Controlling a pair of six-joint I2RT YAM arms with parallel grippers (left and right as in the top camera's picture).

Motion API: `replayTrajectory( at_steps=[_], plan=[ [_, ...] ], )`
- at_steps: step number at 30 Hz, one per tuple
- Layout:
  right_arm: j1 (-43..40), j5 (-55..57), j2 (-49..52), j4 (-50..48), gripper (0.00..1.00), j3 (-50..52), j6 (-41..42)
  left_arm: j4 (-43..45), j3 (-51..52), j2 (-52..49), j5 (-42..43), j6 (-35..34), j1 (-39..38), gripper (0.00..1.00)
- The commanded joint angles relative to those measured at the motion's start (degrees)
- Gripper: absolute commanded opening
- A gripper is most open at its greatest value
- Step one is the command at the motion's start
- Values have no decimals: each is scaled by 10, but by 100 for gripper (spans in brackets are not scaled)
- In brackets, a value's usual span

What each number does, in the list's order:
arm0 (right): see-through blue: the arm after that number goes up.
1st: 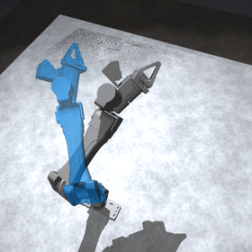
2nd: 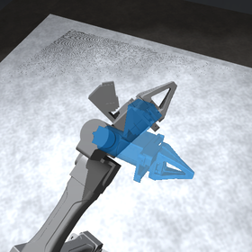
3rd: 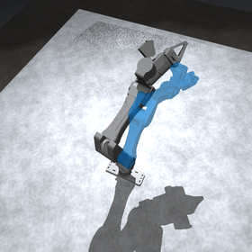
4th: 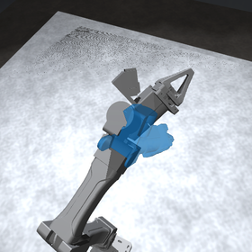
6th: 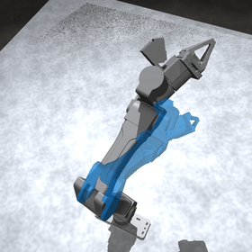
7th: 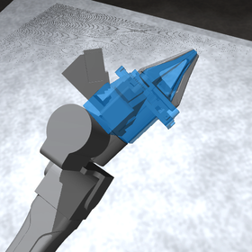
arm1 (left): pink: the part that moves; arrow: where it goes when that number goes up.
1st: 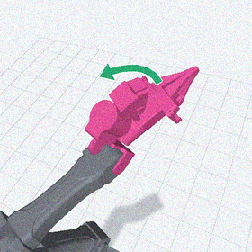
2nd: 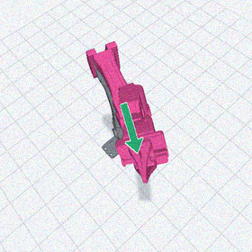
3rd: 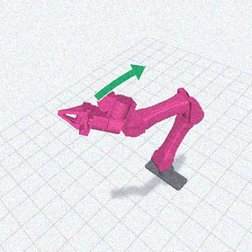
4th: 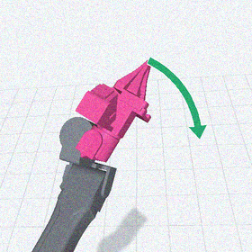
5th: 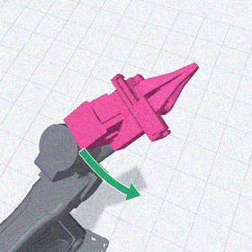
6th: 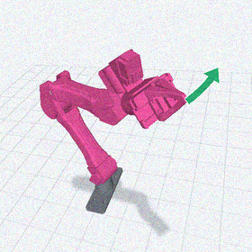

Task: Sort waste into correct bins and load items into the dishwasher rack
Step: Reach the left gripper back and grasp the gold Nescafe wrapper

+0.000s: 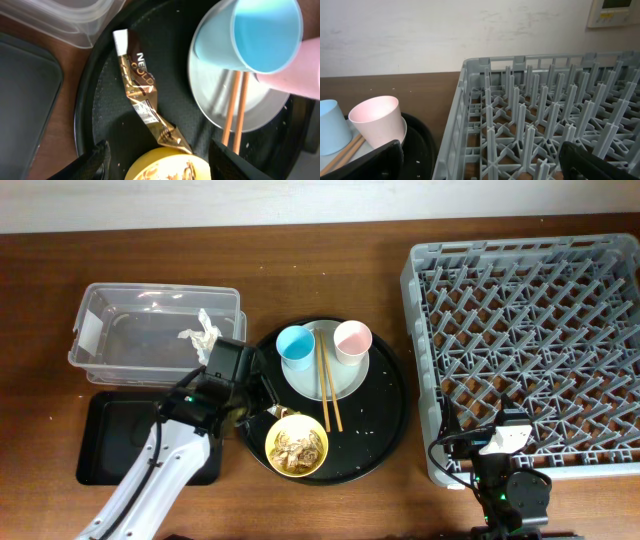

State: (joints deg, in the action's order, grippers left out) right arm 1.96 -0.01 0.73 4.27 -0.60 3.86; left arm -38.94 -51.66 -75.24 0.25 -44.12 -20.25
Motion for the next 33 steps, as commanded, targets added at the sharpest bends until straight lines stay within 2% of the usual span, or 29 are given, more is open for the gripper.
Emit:
replayTrajectory(
  at_steps=[1, 10, 21, 26, 33],
  plan=[
    [-1, 3, -4, 3, 99, 3, 1, 49, 40, -11, -16, -31, -2, 62],
    [-1, 3, -4, 3, 98, 3, 1, 125, 65, -106, -13, -65, -3, 62],
    [-1, 3, -4, 3, 98, 3, 0, 188, 65, -206, 7, -64, -12, 61],
    [-1, 3, -4, 3, 98, 3, 1, 196, 65, -210, 19, -64, -19, 57],
    [-1, 3, -4, 3, 98, 3, 1, 196, 64, -201, 19, -64, -18, 60]
  ],
)
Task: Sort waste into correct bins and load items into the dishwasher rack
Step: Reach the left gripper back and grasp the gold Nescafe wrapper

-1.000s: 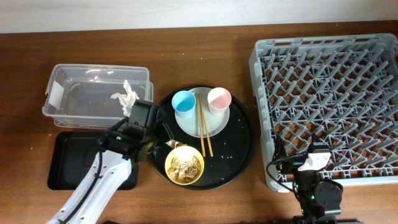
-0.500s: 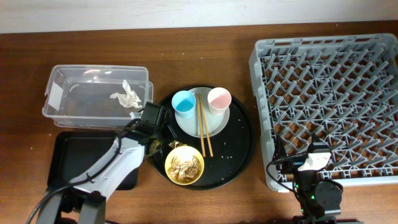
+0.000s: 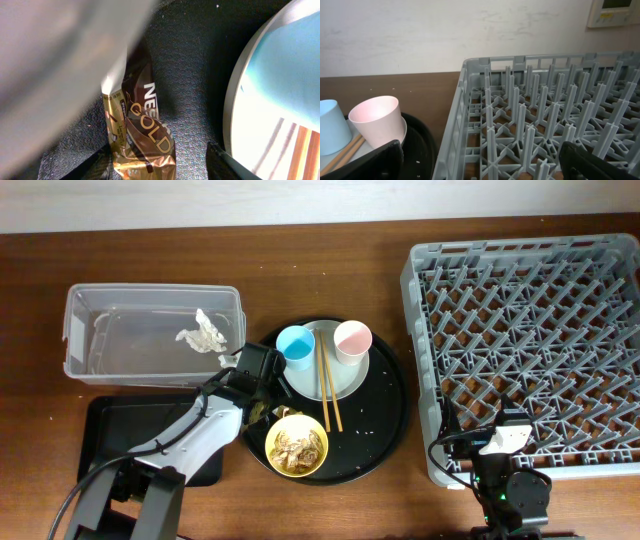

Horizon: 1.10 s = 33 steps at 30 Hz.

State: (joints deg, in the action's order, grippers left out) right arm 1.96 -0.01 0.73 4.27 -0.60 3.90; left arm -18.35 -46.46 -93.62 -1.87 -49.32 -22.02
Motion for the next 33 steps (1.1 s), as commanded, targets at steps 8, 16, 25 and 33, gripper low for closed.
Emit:
replayTrajectory(
  at_steps=[8, 16, 25, 33],
  plan=[
    [-1, 3, -4, 3, 98, 3, 0, -14, 12, 59, 16, 15, -1, 70],
    [-1, 3, -4, 3, 98, 3, 0, -46, 13, 113, 23, 15, -6, 74],
    [-1, 3, -4, 3, 98, 3, 0, -69, 13, 95, -86, 31, -103, 71],
    [-1, 3, -4, 3, 98, 3, 0, -70, 13, 63, -139, 30, -101, 71]
  ],
)
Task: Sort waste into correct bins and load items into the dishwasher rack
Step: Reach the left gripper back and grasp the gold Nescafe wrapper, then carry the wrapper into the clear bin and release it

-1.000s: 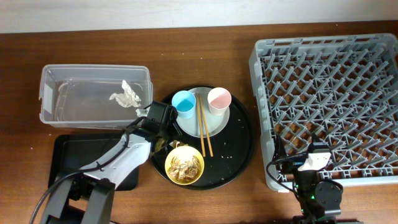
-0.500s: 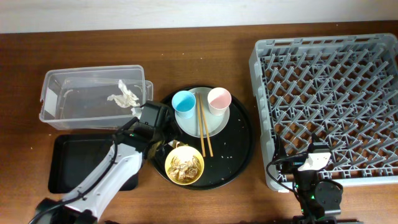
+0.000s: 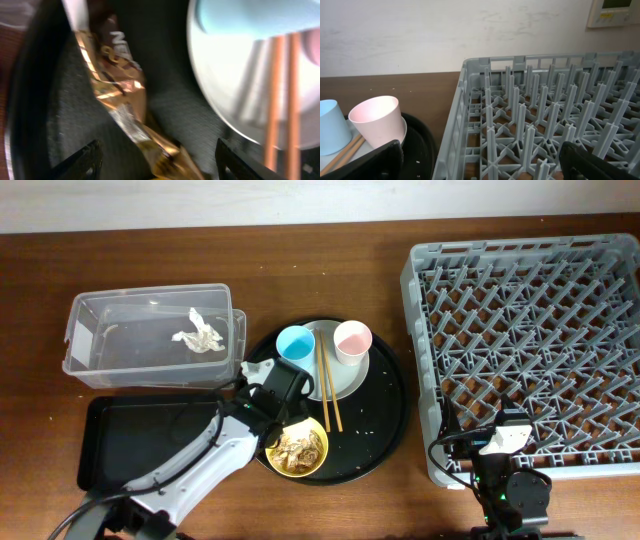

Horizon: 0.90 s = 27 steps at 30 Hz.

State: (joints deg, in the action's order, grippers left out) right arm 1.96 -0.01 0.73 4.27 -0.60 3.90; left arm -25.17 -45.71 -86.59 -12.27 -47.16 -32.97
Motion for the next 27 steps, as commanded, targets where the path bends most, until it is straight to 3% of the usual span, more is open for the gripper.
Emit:
replayTrajectory(
  at_steps=[1, 15, 27],
  plan=[
    [-1, 3, -4, 3, 98, 3, 0, -5, 6, -7, -35, 0, 9, 67],
    [-1, 3, -4, 3, 98, 3, 0, 33, 6, -80, -36, 1, 9, 62],
    [-1, 3, -4, 3, 98, 3, 0, 37, -10, -6, -90, 1, 9, 6]
  ],
)
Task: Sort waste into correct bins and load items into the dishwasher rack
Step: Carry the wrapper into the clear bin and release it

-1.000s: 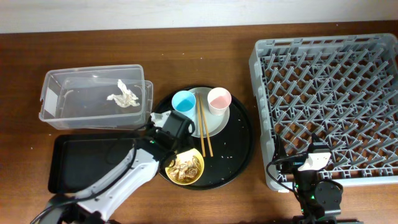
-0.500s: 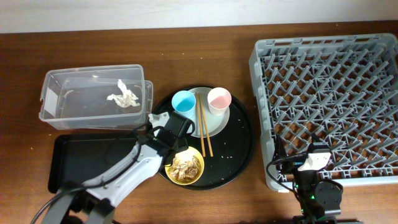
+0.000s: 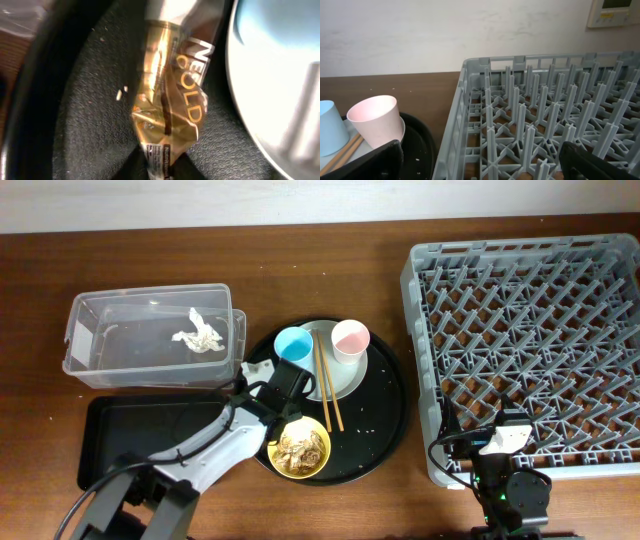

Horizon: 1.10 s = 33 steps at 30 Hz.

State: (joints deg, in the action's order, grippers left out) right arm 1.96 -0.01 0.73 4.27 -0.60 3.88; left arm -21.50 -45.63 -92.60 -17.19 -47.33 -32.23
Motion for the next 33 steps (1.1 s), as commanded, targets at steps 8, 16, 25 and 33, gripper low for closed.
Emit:
replayTrajectory(
  at_steps=[8, 16, 25, 33],
  plan=[
    [-1, 3, -4, 3, 98, 3, 0, 0, -30, 202, -66, 12, 5, 4],
    [-1, 3, -4, 3, 98, 3, 0, 37, -30, 258, -98, 45, 133, 1],
    [-1, 3, -4, 3, 98, 3, 0, 150, -30, 155, -78, 48, 284, 1],
    [-1, 3, -4, 3, 98, 3, 0, 231, -30, 22, -70, 48, 313, 13]
  ],
)
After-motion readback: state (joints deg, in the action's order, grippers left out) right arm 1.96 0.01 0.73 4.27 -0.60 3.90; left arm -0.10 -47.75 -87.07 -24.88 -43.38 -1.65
